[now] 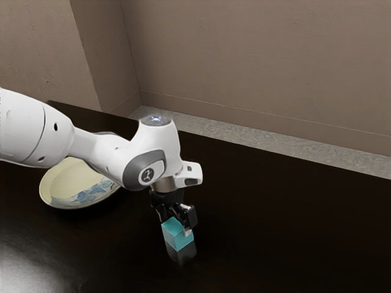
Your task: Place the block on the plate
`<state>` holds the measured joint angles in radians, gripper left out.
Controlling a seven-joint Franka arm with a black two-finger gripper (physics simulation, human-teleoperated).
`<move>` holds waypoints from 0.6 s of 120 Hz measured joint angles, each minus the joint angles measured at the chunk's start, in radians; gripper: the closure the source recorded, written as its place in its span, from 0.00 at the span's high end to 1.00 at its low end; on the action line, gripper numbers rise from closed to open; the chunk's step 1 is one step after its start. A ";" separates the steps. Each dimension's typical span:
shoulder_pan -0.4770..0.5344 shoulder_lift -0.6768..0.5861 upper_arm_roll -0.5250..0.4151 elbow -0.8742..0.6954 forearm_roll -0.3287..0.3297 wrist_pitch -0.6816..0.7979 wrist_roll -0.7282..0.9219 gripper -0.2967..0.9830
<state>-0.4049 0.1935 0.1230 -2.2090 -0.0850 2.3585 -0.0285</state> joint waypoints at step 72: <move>0.014 0.095 -0.002 0.046 0.022 0.014 0.005 0.66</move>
<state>-0.3913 0.2886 0.1212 -2.1633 -0.0635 2.3723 -0.0239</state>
